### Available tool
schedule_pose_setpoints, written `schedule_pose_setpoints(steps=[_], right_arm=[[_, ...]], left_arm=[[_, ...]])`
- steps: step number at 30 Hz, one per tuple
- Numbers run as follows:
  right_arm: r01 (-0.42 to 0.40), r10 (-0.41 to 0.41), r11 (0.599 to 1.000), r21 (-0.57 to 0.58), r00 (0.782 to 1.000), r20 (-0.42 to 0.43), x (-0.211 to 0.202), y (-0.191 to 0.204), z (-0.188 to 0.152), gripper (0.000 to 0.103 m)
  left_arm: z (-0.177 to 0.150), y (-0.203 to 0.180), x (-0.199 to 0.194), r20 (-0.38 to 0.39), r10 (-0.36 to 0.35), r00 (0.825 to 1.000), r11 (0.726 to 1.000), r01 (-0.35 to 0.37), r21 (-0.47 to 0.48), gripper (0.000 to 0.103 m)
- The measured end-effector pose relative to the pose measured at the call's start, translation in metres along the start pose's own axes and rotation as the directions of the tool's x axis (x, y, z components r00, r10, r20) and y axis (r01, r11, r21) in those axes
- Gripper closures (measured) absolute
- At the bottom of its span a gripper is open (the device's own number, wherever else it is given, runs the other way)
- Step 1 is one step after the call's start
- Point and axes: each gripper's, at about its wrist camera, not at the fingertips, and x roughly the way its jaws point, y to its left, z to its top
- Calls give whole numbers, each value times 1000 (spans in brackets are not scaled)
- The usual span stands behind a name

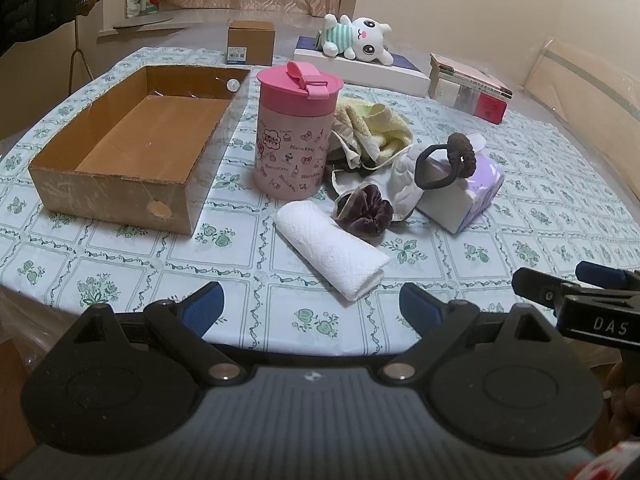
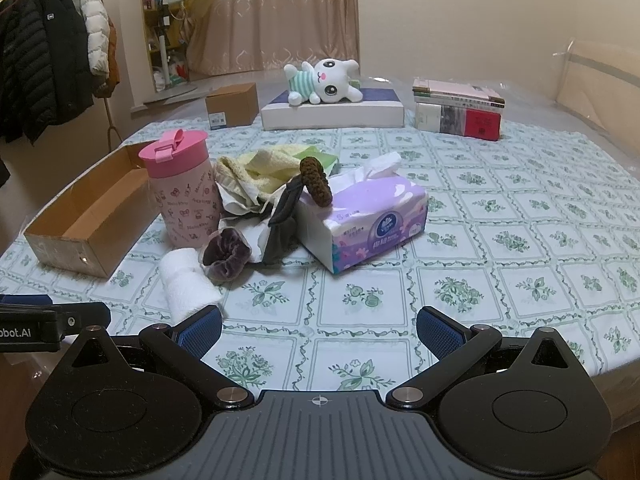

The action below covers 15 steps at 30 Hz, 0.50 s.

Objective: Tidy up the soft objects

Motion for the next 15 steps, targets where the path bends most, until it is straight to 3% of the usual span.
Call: schedule_pose_setpoints(steps=[15], right_arm=[[7, -6, 1000, 24, 1000, -13, 23, -19, 0, 0]], left_arm=[[12, 4, 40, -52, 11, 999, 999, -13, -31, 9]])
